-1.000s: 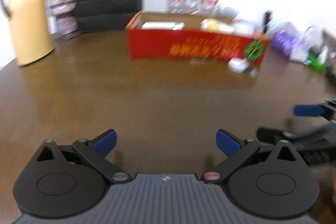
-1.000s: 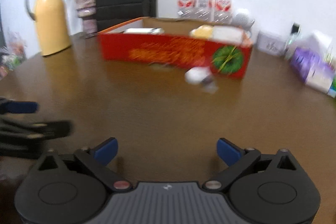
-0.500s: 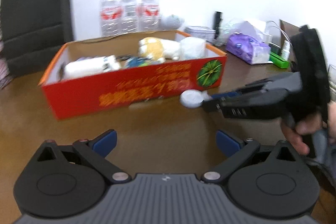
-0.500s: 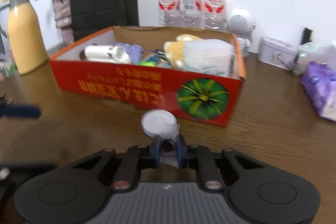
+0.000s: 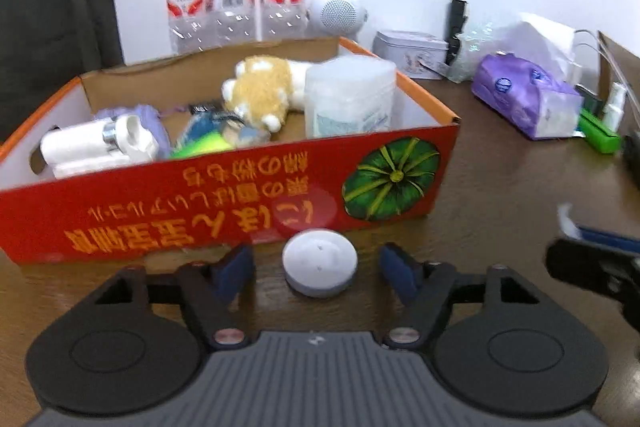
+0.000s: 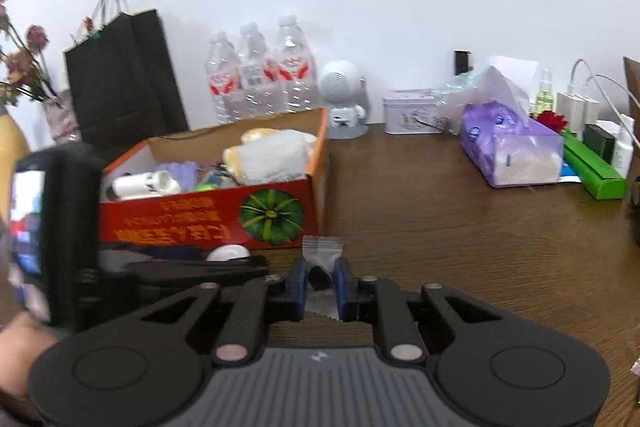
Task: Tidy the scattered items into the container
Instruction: 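Grasp the white round lid with the left tool while the right tool grasps a small clear packet, then carry the lid and clear packet into the box and open both tools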
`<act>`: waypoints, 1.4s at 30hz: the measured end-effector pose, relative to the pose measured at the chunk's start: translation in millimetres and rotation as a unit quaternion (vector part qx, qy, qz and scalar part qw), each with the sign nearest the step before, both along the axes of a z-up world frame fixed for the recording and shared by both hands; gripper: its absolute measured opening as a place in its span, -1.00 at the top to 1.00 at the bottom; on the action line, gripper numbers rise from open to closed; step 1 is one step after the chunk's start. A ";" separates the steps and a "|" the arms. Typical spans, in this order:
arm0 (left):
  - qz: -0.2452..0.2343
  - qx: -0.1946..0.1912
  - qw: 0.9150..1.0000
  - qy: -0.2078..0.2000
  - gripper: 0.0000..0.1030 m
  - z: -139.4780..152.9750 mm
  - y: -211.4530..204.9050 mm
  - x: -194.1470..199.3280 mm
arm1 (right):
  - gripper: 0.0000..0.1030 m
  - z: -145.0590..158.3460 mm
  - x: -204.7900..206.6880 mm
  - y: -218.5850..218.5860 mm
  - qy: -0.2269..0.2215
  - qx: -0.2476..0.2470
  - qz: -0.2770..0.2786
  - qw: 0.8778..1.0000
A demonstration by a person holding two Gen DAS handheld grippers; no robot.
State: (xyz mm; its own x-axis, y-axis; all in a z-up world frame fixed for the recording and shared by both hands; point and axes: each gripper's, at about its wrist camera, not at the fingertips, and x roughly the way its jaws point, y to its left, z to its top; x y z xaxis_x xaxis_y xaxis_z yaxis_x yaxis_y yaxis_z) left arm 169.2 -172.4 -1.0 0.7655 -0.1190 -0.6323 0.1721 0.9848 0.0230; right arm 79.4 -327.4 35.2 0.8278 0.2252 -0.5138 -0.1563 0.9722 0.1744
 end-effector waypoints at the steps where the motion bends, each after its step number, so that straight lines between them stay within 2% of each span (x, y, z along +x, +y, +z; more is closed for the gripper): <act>1: -0.007 -0.004 1.000 0.001 0.01 0.8 -0.3 0.0 | 0.74 0.2 0.5 1.4 -0.002 0.004 0.005 1.000; 3: -0.015 -0.002 1.000 -0.002 0.22 2.6 -0.9 -2.7 | 0.74 1.2 -2.0 2.2 -0.003 0.012 0.014 1.000; 8: 0.002 0.002 1.000 -0.008 0.23 6.4 2.7 -21.3 | 0.74 -0.5 -0.6 7.8 0.005 0.011 0.024 1.000; 12: 0.033 0.018 0.997 -0.072 0.23 38.2 28.8 -65.4 | 0.74 -6.3 -0.8 17.3 0.008 -0.007 0.029 1.000; 15: 0.067 0.014 0.993 -0.098 0.23 58.9 61.1 -106.0 | 0.74 -11.1 -1.6 26.1 0.009 -0.023 0.037 0.999; 19: 0.114 -0.014 0.990 -0.078 0.23 61.4 103.0 -146.7 | 0.74 -14.7 -12.4 46.7 -0.003 -0.059 0.058 0.997; 22: 0.136 -0.028 0.988 -0.074 0.23 55.5 123.4 -175.1 | 0.74 -14.8 -27.3 64.2 -0.012 -0.063 0.077 0.995; 24: 0.136 -0.029 0.987 -0.083 0.23 53.3 128.3 -194.7 | 0.74 -11.0 -49.6 79.4 -0.020 -0.068 0.074 0.995; 27: 0.129 -0.033 0.986 -0.103 0.23 51.0 130.0 -217.2 | 0.74 -5.4 -96.0 96.4 -0.032 -0.026 0.079 0.996; 29: 0.123 -0.049 0.986 -0.100 0.23 48.1 131.1 -226.0 | 0.74 -6.2 -121.8 108.8 -0.036 -0.013 0.083 0.996; 32: 0.108 -0.061 0.987 -0.099 0.23 45.7 131.5 -239.3 | 0.74 -7.3 -150.1 124.2 -0.056 -0.042 0.073 0.995; 34: 0.101 -0.064 0.987 -0.105 0.23 46.3 131.1 -246.1 | 0.74 -8.8 -157.6 127.4 -0.061 -0.059 0.055 0.995; 40: 0.097 -0.074 0.985 -0.118 0.23 50.9 134.2 -249.6 | 0.74 -8.3 -149.9 119.2 -0.039 -0.041 0.042 0.998; 42: 0.088 -0.077 0.985 -0.127 0.23 64.9 141.3 -236.3 | 0.74 -1.5 -141.6 115.3 -0.043 -0.033 0.046 0.997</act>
State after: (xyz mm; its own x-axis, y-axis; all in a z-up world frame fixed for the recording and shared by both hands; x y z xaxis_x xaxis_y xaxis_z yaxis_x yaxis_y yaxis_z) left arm -67.1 -31.1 63.9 0.9145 -0.0496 -0.4016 0.0058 0.9940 -0.1094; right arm -62.2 -212.0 33.8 0.8463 0.2705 -0.4589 -0.2573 0.9619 0.0924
